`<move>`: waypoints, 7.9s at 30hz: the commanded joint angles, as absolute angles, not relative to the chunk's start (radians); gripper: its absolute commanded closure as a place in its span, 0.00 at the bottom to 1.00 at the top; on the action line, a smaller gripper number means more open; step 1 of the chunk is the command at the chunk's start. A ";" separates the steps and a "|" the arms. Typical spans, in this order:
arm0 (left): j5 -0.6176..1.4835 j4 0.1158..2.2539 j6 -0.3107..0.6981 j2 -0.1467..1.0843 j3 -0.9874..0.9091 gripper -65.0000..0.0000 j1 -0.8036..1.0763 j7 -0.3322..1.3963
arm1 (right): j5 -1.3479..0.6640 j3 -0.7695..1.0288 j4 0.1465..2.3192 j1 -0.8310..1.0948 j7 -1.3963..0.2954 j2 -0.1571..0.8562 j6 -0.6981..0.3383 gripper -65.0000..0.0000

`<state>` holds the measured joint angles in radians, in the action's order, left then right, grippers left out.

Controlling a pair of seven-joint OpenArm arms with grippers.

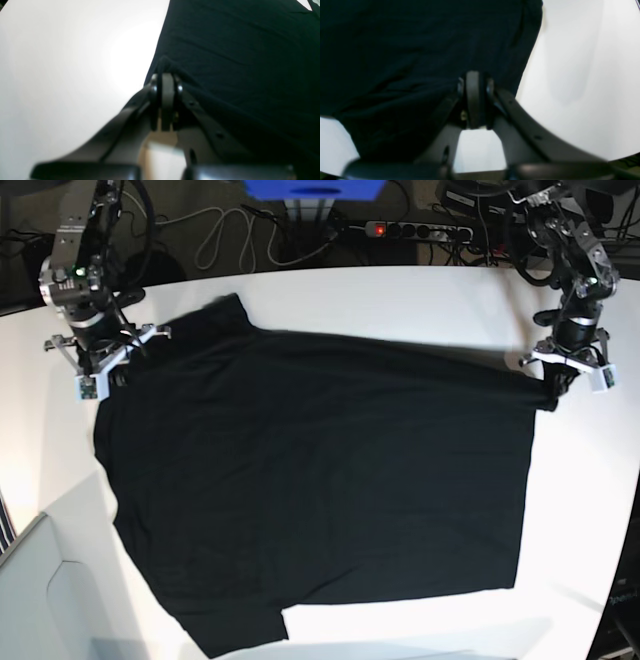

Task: Fold the T-shirt properly
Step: 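Close both grippers on the shoulder edge of the shirt, then lift the shoulder edge with both grippers and pull it toward the hem, then drag the shirt with both grippers back toward the robot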

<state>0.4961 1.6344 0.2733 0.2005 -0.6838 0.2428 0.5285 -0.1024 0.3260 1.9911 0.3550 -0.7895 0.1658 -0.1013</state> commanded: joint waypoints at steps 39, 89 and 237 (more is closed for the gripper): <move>0.507 1.647 0.274 0.216 -0.688 1.00 0.248 0.504 | -0.108 0.340 1.768 0.239 -0.837 0.156 -0.410 1.00; 0.404 1.524 0.272 0.219 -0.685 1.00 -0.122 0.604 | -0.105 0.294 1.345 -0.410 -0.705 0.200 -0.470 1.00; 0.415 1.647 0.274 0.127 -0.837 1.00 0.263 0.771 | -0.107 0.565 1.810 0.309 -0.863 0.355 -0.510 1.00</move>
